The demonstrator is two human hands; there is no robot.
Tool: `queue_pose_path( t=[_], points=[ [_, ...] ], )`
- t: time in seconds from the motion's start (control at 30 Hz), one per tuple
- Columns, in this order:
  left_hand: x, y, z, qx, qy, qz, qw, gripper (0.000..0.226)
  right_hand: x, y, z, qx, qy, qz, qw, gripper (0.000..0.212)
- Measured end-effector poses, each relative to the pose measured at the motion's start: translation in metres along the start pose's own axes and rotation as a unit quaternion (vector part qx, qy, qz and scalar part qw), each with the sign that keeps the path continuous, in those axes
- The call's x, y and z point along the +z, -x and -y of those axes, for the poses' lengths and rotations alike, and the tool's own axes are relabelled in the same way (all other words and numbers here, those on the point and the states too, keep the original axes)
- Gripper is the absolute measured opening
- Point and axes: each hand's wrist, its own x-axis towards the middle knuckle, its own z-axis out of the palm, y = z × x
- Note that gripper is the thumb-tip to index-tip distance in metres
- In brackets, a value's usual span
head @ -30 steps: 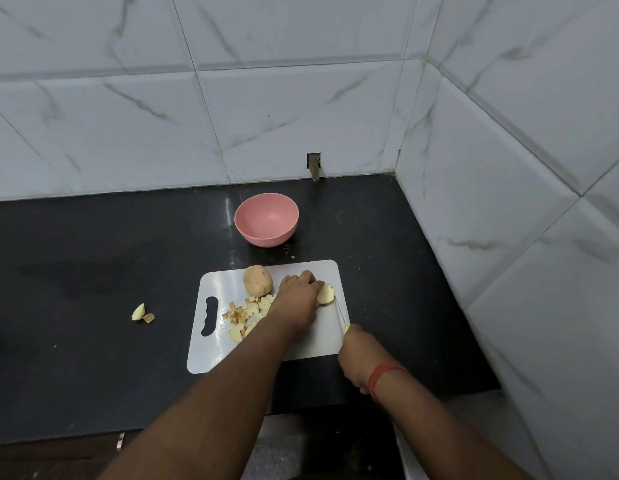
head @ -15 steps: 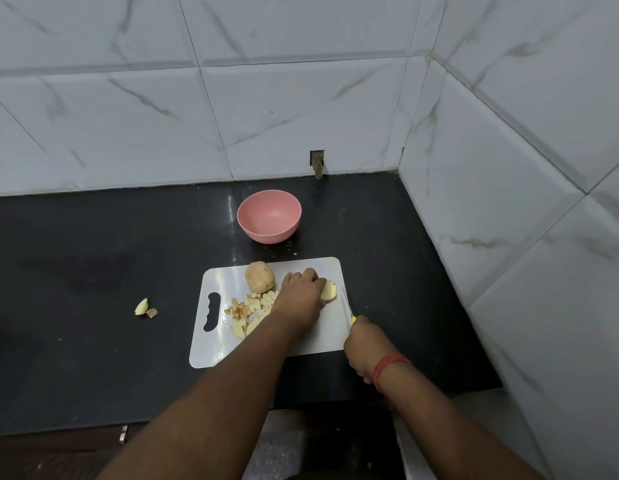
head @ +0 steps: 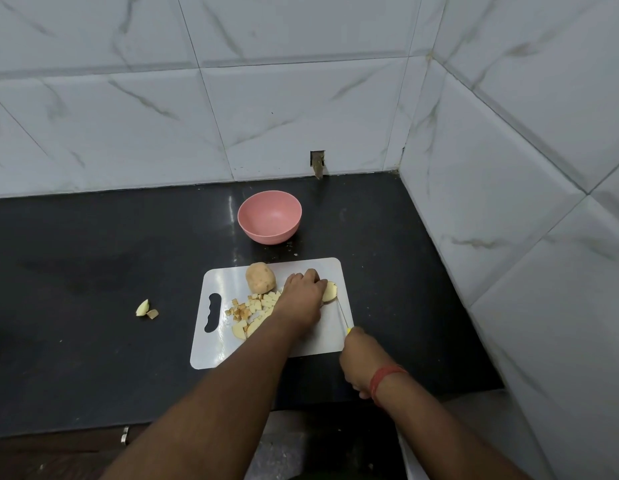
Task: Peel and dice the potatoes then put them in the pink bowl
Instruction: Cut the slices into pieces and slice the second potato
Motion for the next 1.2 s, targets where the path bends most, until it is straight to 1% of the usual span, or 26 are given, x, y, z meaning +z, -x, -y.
queue_pose_path(
  t=[0.27,0.6,0.8,1.2],
  points=[
    [0.001,0.000,0.001,-0.004,-0.003,-0.015,1.000,0.054,-0.018,-0.015,0.003,0.004,-0.024,-0.026,0.999,0.032],
    [0.002,-0.004,0.006,0.017,0.003,-0.030,0.999,0.041,-0.017,-0.024,0.007,-0.021,0.019,-0.018,0.999,0.037],
    [0.002,-0.010,0.008,0.019,-0.003,-0.018,1.000,0.040,-0.020,-0.025,0.004,-0.026,0.043,-0.012,0.999,0.038],
    [0.001,-0.007,0.005,0.019,-0.002,-0.007,1.000,0.036,-0.027,-0.024,0.005,-0.022,0.042,0.006,0.999,0.038]
  ],
)
